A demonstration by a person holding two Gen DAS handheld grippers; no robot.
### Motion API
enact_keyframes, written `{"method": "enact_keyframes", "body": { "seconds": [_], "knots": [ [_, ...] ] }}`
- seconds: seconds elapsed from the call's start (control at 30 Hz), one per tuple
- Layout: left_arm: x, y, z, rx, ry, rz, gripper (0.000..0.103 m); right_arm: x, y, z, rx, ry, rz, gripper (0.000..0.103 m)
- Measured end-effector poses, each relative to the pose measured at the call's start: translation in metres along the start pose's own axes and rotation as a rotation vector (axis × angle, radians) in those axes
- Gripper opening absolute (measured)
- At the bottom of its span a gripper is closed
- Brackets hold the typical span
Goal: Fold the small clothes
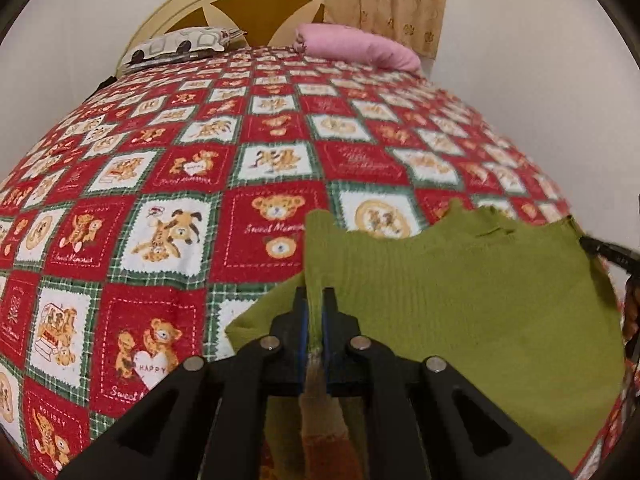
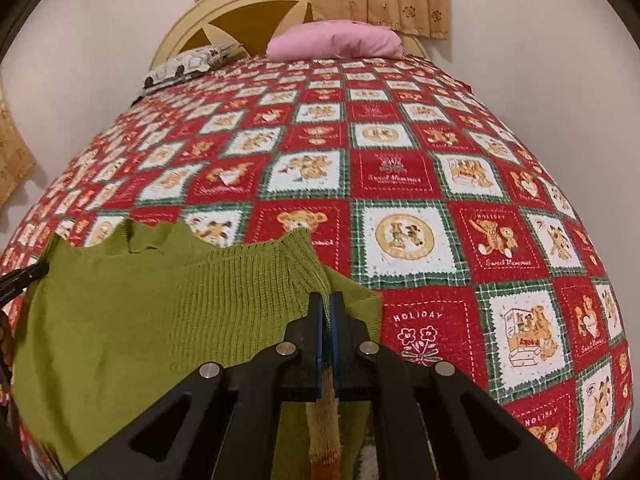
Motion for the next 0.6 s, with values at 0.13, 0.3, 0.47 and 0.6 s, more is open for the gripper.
{"method": "enact_keyframes", "body": {
  "seconds": [0.13,0.3,0.47,0.6],
  "knots": [
    [-0.006,-0.014,0.003,0.029,-0.012,-0.019,0.027,-0.004,0.018,0.004,-0.034,-0.024,0.049,0.002],
    [-0.032,-0.077,0.007,0.014,0.009,-0.114,0.069,-0.002,-0.006,0.006,-0.077,-0.016,0.005,0.015],
    [-0.063,-0.101,0.006,0.031,0.042,-0.124,0.079,-0.001,-0.042,0.051,0.059,-0.087,-0.037,0.025],
    [-0.081,-0.083,0.004,0.056,0.042,-0.081,0.079,-0.010,-0.032,0.114,0.324,-0.118,0.041,0.026]
  ]
}}
Point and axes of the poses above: each gripper's, at about its wrist camera, not at the fingertips, and y roughly the way its jaws point, z to its left, x to its top, the point moved 3 cm from there along y, roughly the way its jaws point, and after that the axes turned 14 degrees about -y, right-handed, at the moved point
